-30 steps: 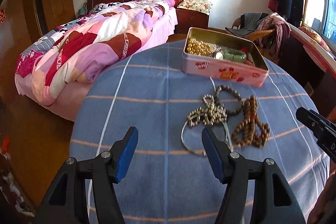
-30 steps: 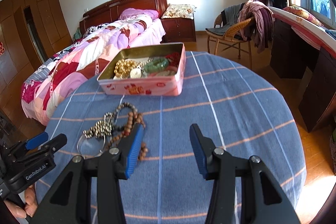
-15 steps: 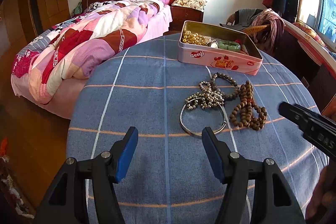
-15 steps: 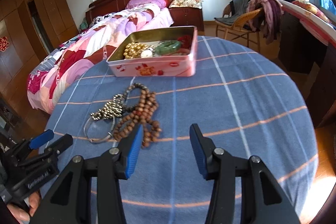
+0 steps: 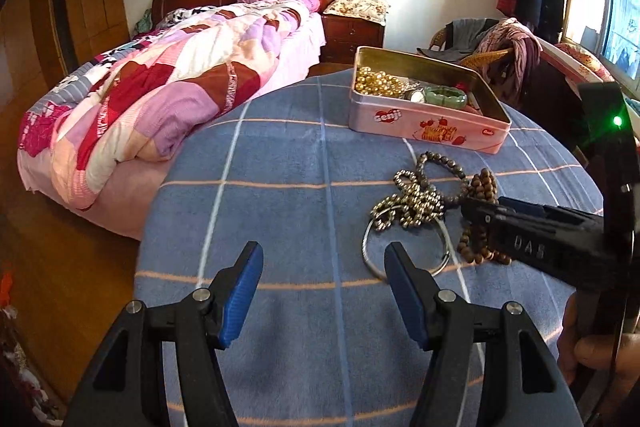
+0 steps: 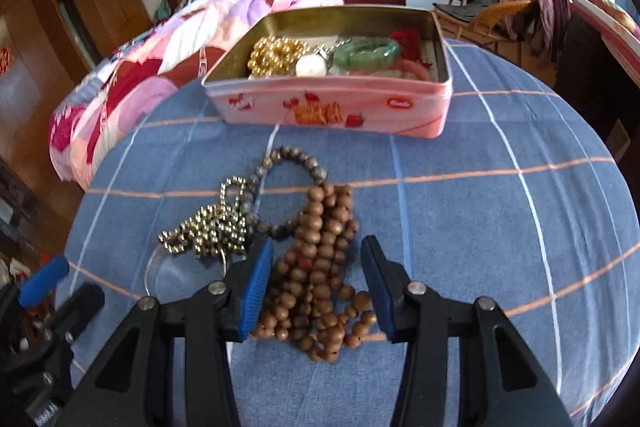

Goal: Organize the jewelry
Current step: 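Grasp the brown wooden bead strand with the right tool while the left tool grasps the silver chain, then lift the silver chain and wooden beads and carry them over the pink tin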

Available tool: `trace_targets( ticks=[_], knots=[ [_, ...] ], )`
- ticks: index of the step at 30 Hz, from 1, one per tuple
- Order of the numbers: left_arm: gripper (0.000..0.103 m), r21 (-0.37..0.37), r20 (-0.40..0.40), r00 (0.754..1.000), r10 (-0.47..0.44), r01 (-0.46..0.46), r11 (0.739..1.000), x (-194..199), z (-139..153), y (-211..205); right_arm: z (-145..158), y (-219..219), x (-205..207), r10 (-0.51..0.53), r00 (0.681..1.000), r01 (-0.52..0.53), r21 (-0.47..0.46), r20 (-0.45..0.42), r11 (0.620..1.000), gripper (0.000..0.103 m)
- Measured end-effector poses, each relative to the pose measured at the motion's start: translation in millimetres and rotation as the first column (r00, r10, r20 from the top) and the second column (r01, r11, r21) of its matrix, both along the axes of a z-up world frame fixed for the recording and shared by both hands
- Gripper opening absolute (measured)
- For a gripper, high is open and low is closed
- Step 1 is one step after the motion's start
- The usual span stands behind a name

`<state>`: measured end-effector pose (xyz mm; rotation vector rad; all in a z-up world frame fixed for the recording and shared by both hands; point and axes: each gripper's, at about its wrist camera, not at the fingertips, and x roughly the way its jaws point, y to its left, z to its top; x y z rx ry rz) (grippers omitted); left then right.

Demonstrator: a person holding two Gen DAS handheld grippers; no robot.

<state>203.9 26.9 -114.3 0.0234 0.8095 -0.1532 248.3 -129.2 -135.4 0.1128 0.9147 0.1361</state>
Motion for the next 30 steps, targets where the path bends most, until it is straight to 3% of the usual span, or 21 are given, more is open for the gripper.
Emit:
trace_targets(
  ticks=[6, 13, 19, 20, 21, 22, 24, 30],
  knots=[
    [0.063, -0.011, -0.016, 0.997, -0.073, 0.073, 0.997, 19.7, -4.0, -17.1, 7.6, -19.6, -9.2, -0.003, 1.0, 0.003, 0.034, 0.015, 0.999, 0.025],
    [0.063, -0.04, -0.012, 0.981, -0.194, 0.193, 0.98, 46.9, -3.3, -48.4, 30.4, -55.2, -28.8, -0.086, 0.993, 0.08, 0.07, 0.085, 0.994, 0.025],
    [0.063, 0.044, -0.075, 0.97, -0.23, 0.234, 0.971, 63.6, -19.8, -73.0, 34.7, -62.8, -28.9, -0.112, 0.989, 0.104, 0.086, 0.097, 0.991, 0.025],
    [0.06, 0.053, -0.092, 0.968, -0.233, 0.239, 0.97, 64.0, -23.1, -74.1, 34.4, -64.1, -28.5, -0.116, 0.989, 0.107, 0.093, 0.095, 0.99, 0.025],
    [0.051, 0.046, -0.106, 0.964, -0.243, 0.249, 0.967, 63.1, -25.7, -74.5, 33.9, -65.4, -27.5, -0.117, 0.989, 0.108, 0.098, 0.094, 0.989, 0.025],
    [0.034, 0.037, -0.106, 0.963, -0.249, 0.254, 0.966, 61.9, -24.4, -73.4, 33.3, -66.2, -27.0, -0.119, 0.989, 0.11, 0.104, 0.091, 0.988, 0.025],
    [0.015, 0.025, -0.112, 0.958, -0.264, 0.268, 0.963, 61.2, -21.0, -71.6, 32.2, -67.9, -26.2, -0.126, 0.988, 0.116, 0.116, 0.086, 0.987, 0.025],
    [0.014, -0.097, -0.04, 0.971, -0.236, 0.231, 0.968, 51.8, 0.2, -51.0, 37.3, -68.8, -32.1, -0.133, 0.986, 0.118, 0.139, 0.102, 0.983, 0.025]
  ],
)
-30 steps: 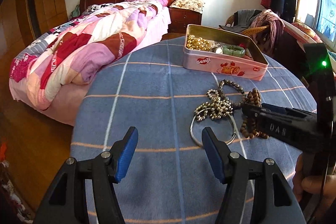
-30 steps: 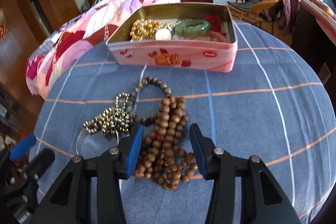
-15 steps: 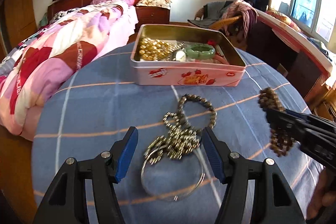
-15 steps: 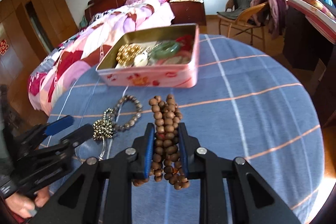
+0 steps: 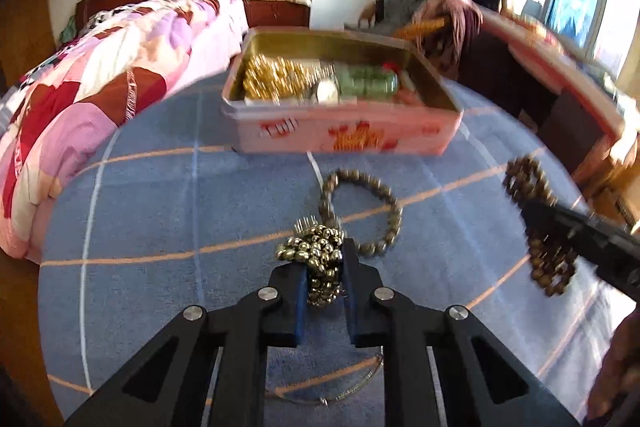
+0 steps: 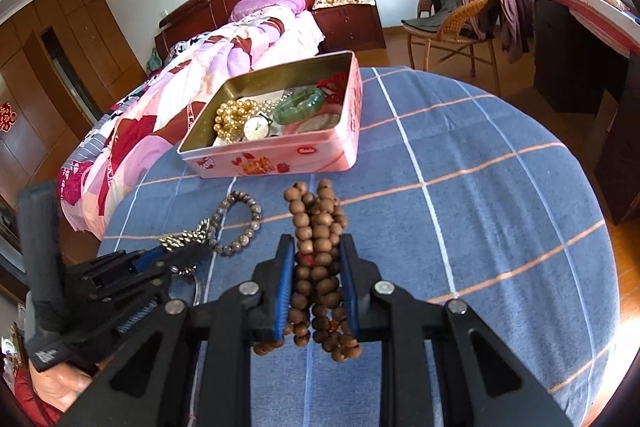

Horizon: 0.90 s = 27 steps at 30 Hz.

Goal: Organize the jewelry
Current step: 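Lift the silver chain and wooden beads and carry them over the pink tin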

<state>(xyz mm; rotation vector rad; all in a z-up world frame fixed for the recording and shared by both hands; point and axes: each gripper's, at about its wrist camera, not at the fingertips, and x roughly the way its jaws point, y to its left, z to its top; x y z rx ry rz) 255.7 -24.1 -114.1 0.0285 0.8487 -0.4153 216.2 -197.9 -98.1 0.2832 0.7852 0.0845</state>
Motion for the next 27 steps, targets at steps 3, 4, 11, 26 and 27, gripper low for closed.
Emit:
trace_targets(
  ticks=[3, 4, 11, 26, 27],
  knots=[
    [0.014, -0.087, 0.049, 0.999, 0.022, -0.017, 0.996, -10.3, 20.5, 11.6, 6.3, 0.5, -5.5, -0.001, 1.0, 0.001, 0.0, 0.024, 1.0, 0.025],
    [0.014, -0.112, 0.067, 0.997, 0.028, -0.021, 0.994, -14.9, 28.5, 15.9, 7.5, 0.4, -7.0, -0.002, 1.0, 0.002, -0.003, 0.03, 1.0, 0.025],
    [0.014, -0.145, 0.138, 0.988, 0.075, -0.055, 0.988, -39.7, 61.9, 33.9, 21.2, 5.6, -21.4, 0.0, 0.997, 0.002, -0.019, 0.073, 1.0, 0.025],
    [0.014, -0.132, 0.227, 0.972, 0.055, -0.025, 0.991, -70.3, 81.4, 29.0, 57.6, 21.2, -48.5, 0.031, 0.983, -0.027, -0.028, 0.18, 0.999, 0.025],
    [0.014, -0.136, 0.228, 0.972, 0.052, -0.021, 0.991, -70.6, 81.8, 28.8, 58.9, 22.3, -49.1, 0.031, 0.982, -0.026, -0.031, 0.184, 0.999, 0.025]
  ],
)
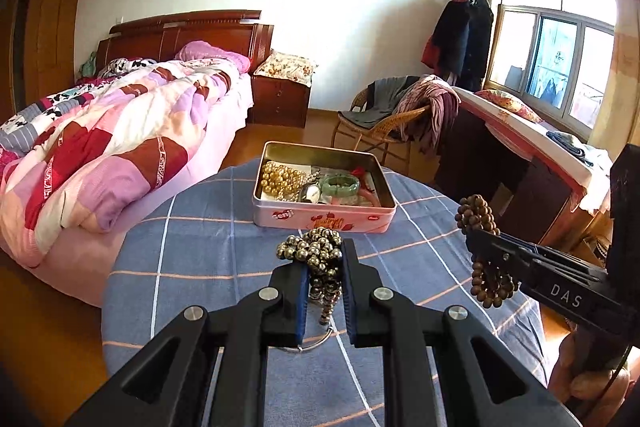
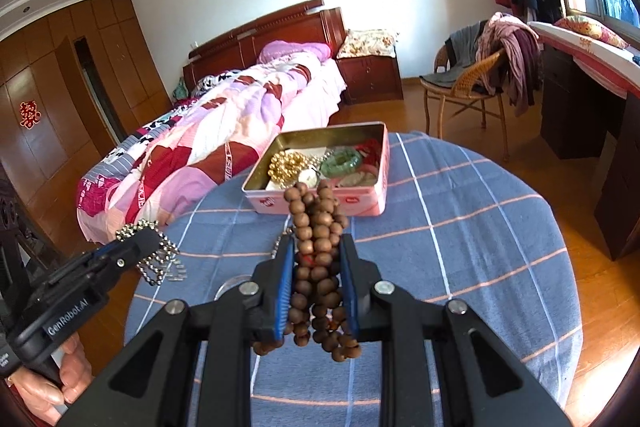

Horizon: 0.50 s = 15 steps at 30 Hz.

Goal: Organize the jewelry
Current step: 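Lift the silver chain and wooden beads and carry them over the pink tin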

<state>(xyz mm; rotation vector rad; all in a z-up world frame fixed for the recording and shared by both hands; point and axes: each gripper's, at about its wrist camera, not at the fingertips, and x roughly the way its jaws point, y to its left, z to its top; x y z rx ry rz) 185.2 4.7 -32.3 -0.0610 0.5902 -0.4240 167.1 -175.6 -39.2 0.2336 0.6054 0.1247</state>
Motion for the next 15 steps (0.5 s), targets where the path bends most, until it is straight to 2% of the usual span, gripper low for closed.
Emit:
trace_targets(
  ticks=[15],
  knots=[
    [0.014, 0.048, 0.001, 1.0, 0.014, -0.014, 0.999, 10.6, 0.3, -12.5, 7.8, 3.7, 5.7, -0.028, 0.999, 0.031, -0.062, 0.04, 0.998, 0.025]
  ],
)
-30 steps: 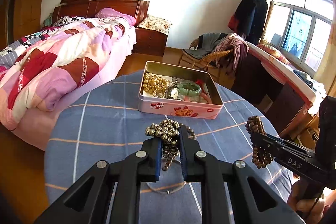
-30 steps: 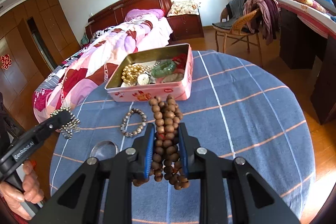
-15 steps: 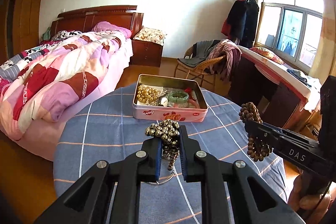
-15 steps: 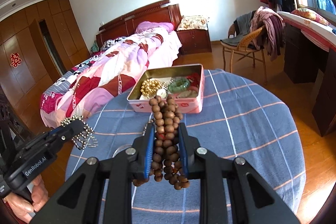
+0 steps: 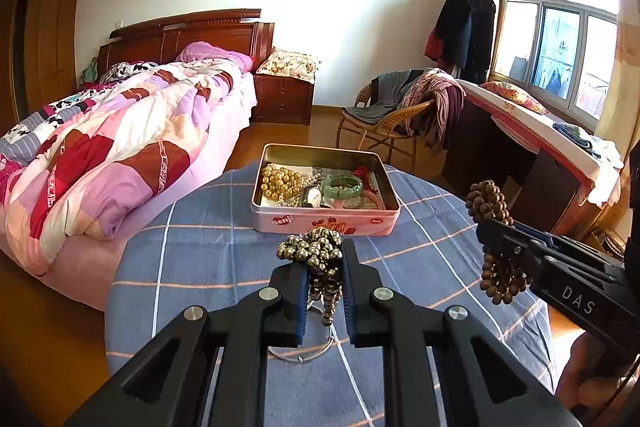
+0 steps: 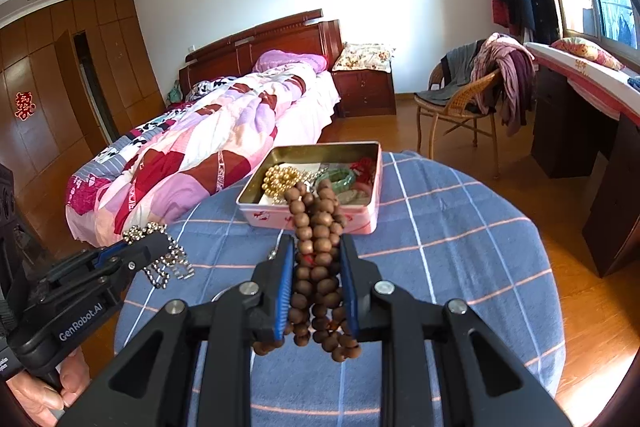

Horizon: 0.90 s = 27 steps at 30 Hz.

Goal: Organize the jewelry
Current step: 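Lift the silver chain and wooden beads and carry them over the pink tin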

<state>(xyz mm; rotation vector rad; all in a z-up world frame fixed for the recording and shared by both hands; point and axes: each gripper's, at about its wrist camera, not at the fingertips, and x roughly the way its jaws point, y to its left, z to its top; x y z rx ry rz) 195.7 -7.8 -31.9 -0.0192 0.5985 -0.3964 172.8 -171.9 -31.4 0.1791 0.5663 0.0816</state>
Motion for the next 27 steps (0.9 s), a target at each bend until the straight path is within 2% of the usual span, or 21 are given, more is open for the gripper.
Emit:
trace_targets(
  ticks=[6, 15, 27],
  knots=[
    [0.014, -0.004, 0.001, 1.0, -0.001, 0.001, 1.0, 9.6, 1.0, -4.3, 3.8, -3.6, 6.6, -0.011, 1.0, 0.011, -0.005, 0.01, 1.0, 0.025],
    [0.014, -0.019, -0.019, 1.0, -0.004, 0.003, 1.0, 26.5, -4.3, -10.1, -6.6, -8.2, 24.0, -0.025, 0.999, 0.024, -0.008, -0.026, 1.0, 0.025],
    [0.014, -0.053, 0.001, 1.0, 0.019, -0.019, 0.998, 71.7, -0.4, -17.5, -2.9, -9.3, 75.5, -0.041, 0.999, 0.041, -0.01, -0.017, 0.999, 0.025]
  ],
)
